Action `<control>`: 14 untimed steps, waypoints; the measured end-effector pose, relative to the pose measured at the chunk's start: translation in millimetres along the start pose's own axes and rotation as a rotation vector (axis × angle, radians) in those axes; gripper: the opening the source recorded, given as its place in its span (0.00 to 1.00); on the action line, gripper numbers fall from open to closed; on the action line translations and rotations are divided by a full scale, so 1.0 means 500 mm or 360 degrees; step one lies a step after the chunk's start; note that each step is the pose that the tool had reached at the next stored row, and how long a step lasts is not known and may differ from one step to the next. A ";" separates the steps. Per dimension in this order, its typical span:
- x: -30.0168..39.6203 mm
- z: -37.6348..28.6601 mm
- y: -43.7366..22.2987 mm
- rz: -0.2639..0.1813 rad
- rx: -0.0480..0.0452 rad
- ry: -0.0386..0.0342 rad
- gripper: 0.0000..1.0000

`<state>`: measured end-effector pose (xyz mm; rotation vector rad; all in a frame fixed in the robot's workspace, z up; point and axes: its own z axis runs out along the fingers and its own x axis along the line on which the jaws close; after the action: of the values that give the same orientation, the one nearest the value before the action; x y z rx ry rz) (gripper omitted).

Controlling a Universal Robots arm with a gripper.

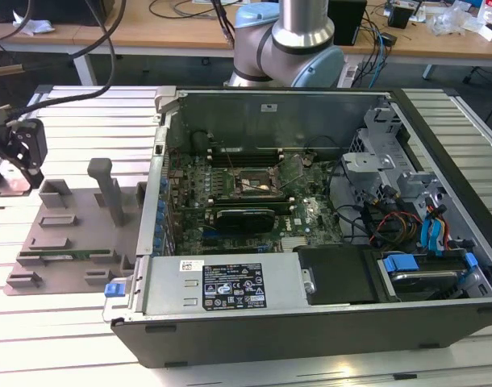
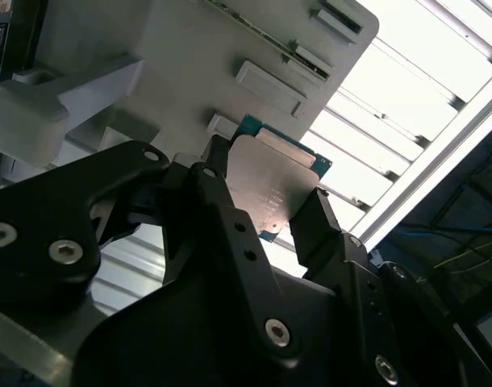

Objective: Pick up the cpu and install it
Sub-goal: 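Pick up the cpu and move it towards the insertion slot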

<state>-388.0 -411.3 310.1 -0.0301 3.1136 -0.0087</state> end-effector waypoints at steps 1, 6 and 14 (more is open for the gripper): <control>0.000 -0.001 0.000 0.0000 0.0000 0.0000 0.55; 0.000 -0.016 0.000 0.0000 0.0000 0.0000 0.55; -0.001 -0.032 0.000 0.0000 0.0000 0.0000 0.55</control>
<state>-388.0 -411.2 326.2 -0.0301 3.1136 -0.0087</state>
